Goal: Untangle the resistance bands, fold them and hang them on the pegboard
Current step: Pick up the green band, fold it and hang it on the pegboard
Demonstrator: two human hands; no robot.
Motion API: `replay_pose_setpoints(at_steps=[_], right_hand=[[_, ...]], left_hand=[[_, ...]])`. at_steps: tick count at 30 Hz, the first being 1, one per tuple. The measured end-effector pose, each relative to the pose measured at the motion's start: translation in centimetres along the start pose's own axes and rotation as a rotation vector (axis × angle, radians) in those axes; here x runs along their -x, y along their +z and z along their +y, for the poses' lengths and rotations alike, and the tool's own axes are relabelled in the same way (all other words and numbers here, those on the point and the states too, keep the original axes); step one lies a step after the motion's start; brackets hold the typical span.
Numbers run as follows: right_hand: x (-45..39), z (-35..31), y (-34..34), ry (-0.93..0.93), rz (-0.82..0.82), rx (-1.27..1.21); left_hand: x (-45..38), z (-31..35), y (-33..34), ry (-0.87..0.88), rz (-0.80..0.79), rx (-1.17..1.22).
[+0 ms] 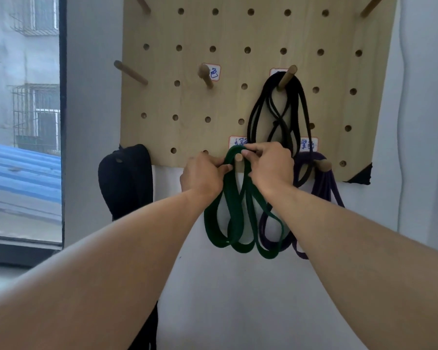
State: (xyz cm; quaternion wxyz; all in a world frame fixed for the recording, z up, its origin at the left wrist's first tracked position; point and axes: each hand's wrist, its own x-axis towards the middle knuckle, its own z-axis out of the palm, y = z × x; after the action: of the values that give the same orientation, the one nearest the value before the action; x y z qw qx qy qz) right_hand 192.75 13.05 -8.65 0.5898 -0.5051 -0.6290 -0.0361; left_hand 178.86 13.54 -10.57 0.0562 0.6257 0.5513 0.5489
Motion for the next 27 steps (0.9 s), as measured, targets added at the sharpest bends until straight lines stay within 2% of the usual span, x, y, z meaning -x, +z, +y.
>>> replay_pose_setpoints(at_steps=[5,8,13,16,18,22,25,27], right_hand=[[-1.0,0.4,0.4,-0.039,-0.035,0.08],[-1.1,0.4,0.5,-0.053,-0.087,0.162],[1.0,0.4,-0.1,-0.22,-0.189,0.46],[2.3,0.9,-0.5,-0.205,-0.144,0.345],[3.6,1.3,-0.5,-0.168,-0.095,0.187],[8.2,2.1,0.3,-0.129,-0.045,0.005],[14.1,3.2,2.1,-0.159,-0.086,-0.075],[18.8,4.6,3.9,-0.214,-0.138,-0.109]], left_hand=[[-0.8,0.6,-0.2,0.014,0.068,-0.21],[-0.9,1.0,-0.2,0.078,0.086,-0.313],[-0.1,0.5,-0.4,0.265,-0.03,-0.446],[0.7,-0.6,-1.4,0.342,-0.14,-0.534],[2.3,-1.4,-2.2,0.328,-0.173,-0.38],[7.5,-4.7,-3.0,0.303,-0.126,-0.05],[13.1,-8.8,-3.5,0.269,-0.093,-0.02],[17.1,-12.0,-3.9,0.215,-0.129,-0.047]])
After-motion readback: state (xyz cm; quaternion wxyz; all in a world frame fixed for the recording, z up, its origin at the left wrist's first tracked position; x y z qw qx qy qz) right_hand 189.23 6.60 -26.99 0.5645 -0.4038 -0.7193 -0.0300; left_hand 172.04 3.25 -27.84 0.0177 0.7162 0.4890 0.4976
